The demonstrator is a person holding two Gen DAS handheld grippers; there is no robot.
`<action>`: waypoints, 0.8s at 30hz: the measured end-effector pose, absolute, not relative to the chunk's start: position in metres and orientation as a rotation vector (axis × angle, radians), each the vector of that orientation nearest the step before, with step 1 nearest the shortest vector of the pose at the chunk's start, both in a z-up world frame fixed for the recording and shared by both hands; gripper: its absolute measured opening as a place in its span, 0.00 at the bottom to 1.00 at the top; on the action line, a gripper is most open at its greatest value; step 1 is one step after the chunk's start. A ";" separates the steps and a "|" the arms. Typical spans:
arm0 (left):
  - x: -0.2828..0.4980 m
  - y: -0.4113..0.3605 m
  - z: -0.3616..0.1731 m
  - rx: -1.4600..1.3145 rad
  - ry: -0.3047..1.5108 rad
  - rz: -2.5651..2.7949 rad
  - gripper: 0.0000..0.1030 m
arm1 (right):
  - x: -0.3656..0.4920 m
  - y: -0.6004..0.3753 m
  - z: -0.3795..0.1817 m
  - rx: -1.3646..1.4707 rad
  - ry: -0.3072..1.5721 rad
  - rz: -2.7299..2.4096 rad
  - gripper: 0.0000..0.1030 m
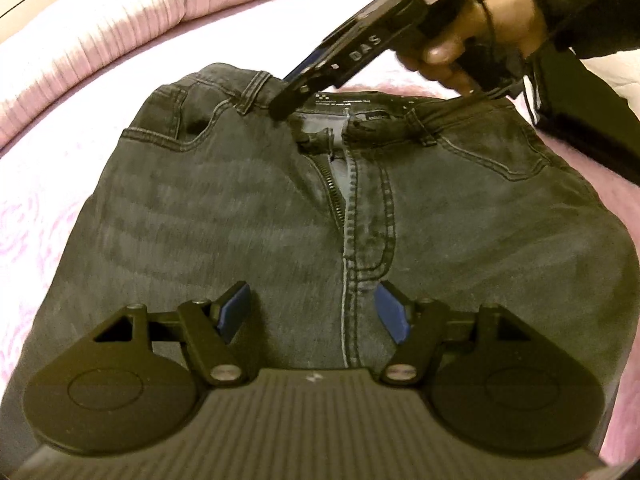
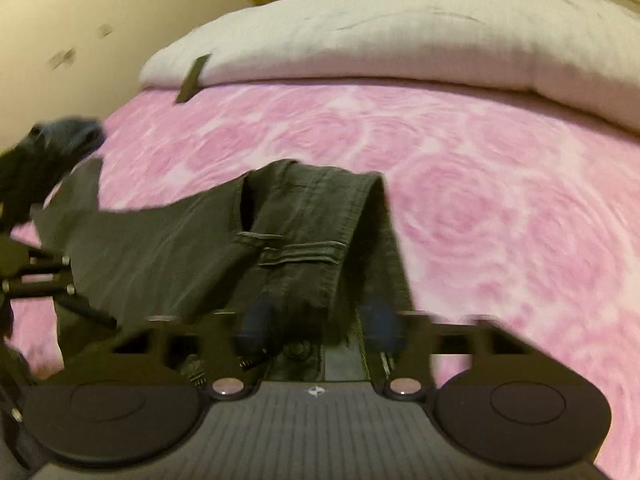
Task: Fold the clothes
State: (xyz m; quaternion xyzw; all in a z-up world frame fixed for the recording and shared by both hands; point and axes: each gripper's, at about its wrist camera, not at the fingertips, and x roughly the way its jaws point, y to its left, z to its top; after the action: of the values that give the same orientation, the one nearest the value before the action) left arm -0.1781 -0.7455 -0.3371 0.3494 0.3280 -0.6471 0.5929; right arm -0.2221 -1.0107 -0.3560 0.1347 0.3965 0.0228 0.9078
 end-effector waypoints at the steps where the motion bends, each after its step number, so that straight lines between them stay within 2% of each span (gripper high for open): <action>1: -0.178 -0.745 -0.338 0.808 0.766 -1.501 0.64 | -0.217 -1.011 -0.359 0.276 0.820 0.073 0.61; 2: -0.179 -0.746 -0.338 0.805 0.767 -1.497 0.64 | -0.210 -1.012 -0.363 0.288 0.825 0.095 0.61; 3: -0.179 -0.747 -0.337 0.804 0.767 -1.496 0.64 | -0.204 -1.012 -0.366 0.297 0.835 0.113 0.52; 4: -0.180 -0.747 -0.336 0.803 0.766 -1.494 0.64 | -0.198 -1.011 -0.369 0.307 0.853 0.130 0.39; 8: -0.184 -0.752 -0.326 0.795 0.726 -1.525 0.64 | -0.196 -1.010 -0.363 0.309 0.917 0.119 0.25; 11: -0.188 -0.760 -0.320 0.781 0.696 -1.562 0.65 | -0.206 -1.004 -0.335 0.164 0.958 0.083 0.17; 14: -0.192 -0.771 -0.327 0.810 0.699 -1.571 0.66 | -0.205 -0.993 -0.314 0.023 1.020 0.029 0.17; 17: -0.193 -0.780 -0.342 0.857 0.738 -1.552 0.66 | -0.190 -0.985 -0.338 -0.026 1.160 0.004 0.23; 18: -0.191 -0.781 -0.345 0.859 0.756 -1.548 0.66 | -0.189 -0.986 -0.347 -0.011 1.156 -0.009 0.28; 20: -0.189 -0.778 -0.343 0.844 0.759 -1.554 0.66 | -0.192 -0.996 -0.355 0.108 1.105 -0.051 0.30; 24: -0.180 -0.770 -0.332 0.764 0.759 -1.571 0.66 | -0.232 -1.024 -0.335 0.351 0.930 -0.131 0.43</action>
State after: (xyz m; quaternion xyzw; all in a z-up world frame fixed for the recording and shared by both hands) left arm -0.1799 -0.7698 -0.3316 0.3268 0.3246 -0.6720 0.5799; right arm -0.2319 -1.0243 -0.3345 0.1683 0.4459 -0.0630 0.8768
